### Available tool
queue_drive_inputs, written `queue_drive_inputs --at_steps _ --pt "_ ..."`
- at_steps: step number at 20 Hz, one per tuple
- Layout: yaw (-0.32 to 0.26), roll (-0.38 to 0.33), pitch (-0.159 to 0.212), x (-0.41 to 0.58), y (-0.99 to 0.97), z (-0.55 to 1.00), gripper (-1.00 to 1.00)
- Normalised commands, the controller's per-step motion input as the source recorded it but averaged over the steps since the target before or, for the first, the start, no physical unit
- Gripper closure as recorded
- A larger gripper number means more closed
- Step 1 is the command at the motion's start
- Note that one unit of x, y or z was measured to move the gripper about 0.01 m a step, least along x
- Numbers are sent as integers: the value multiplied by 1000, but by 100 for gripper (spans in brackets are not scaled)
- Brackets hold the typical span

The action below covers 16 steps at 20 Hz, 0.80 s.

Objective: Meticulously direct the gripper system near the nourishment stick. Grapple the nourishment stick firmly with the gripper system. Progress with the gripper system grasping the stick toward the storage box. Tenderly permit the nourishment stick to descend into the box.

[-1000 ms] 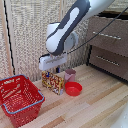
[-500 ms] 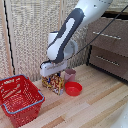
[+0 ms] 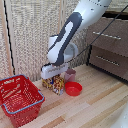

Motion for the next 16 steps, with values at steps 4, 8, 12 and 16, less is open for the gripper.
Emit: queue_drive_inputs --at_steps 4,8,12,16 --pt "-133 16 -50 24 42 712 100" --pt "-117 23 0 14 0 1000 100" --pt "-82 8 19 4 1 1000 100" --pt "-53 68 86 -49 136 841 100"
